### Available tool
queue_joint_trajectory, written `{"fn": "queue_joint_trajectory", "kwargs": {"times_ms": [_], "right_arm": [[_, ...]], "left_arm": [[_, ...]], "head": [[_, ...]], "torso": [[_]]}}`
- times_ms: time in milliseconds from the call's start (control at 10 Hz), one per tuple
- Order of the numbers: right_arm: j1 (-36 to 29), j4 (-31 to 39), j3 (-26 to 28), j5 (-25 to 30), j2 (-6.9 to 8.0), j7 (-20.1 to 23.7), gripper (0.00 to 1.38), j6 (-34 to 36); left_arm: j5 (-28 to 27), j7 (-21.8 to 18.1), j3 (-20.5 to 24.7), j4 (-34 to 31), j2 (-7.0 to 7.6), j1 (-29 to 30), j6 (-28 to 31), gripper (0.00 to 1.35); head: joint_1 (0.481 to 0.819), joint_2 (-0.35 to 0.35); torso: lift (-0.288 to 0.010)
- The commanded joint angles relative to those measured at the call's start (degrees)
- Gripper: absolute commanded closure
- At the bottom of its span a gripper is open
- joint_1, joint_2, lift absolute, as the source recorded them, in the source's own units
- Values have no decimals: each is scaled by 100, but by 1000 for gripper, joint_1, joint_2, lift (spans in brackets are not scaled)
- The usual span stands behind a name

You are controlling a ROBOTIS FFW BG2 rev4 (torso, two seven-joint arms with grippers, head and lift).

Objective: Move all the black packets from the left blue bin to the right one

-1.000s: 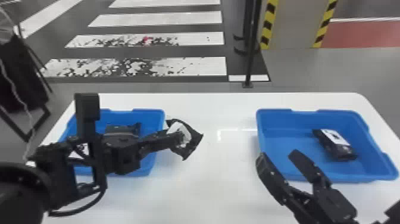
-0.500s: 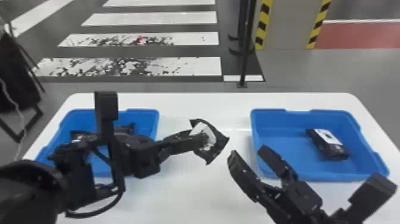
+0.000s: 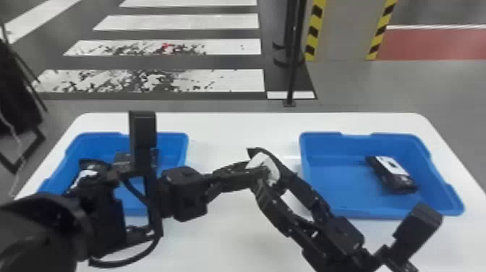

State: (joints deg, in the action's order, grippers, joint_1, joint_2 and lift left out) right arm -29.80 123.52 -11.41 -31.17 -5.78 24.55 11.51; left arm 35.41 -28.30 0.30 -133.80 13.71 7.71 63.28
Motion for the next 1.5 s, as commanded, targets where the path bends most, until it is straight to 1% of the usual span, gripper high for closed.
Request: {"fn": "queue_joint_trajectory", "kwargs": {"times_ms": [0, 200, 400, 500, 700, 800, 900, 1000, 1100, 1200, 1300, 1400], "right_arm": [[69, -153, -1, -162, 7, 68, 779, 16], [55, -224, -1, -219, 7, 94, 1210, -111], [41, -336, -1, -368, 7, 103, 1222, -336], [13, -378, -1, -379, 7, 103, 1286, -434], [13, -406, -1, -425, 7, 103, 1286, -519], [13, -435, -1, -448, 7, 103, 1286, -519], [13, -449, 22, -482, 7, 103, 1286, -519], [27, -491, 159, -471, 33, 103, 1286, -519], [41, -505, 421, -402, 60, 103, 1286, -519], [97, -533, 764, -277, 95, 94, 1285, -519], [252, -646, 1073, -162, 95, 86, 1285, -449], [463, -800, 1358, -2, 60, 77, 1285, -364]], "left_arm": [[12, 0, -30, 0, 9, 2, 0, 1151], [12, 0, -19, 0, 9, 2, -14, 1151], [12, 0, -7, 0, 9, 30, -14, 1151], [12, 0, -7, 0, 18, 44, -14, 1151], [81, 8, 27, 0, 9, 87, -71, 1130], [241, 79, 84, 0, -26, 185, -253, 846], [229, 79, 244, 0, -114, 340, -296, 447], [309, 79, 290, -42, -114, 438, -436, 159], [332, 70, 404, -197, -97, 565, -450, 87], [332, 70, 576, -394, -97, 734, -492, 130], [332, 70, 804, -548, -114, 944, -506, 139], [332, 70, 1033, -661, -149, 1127, -506, 140]], "head": [[695, 31], [695, 32], [695, 27], [695, 23], [695, 17], [695, 16], [695, 16], [695, 18], [695, 20], [695, 3], [695, -10], [695, -36]], "torso": [[-185], [-185], [-185], [-185], [-185], [-185], [-185], [-185], [-185], [-185], [-185], [-185]]}}
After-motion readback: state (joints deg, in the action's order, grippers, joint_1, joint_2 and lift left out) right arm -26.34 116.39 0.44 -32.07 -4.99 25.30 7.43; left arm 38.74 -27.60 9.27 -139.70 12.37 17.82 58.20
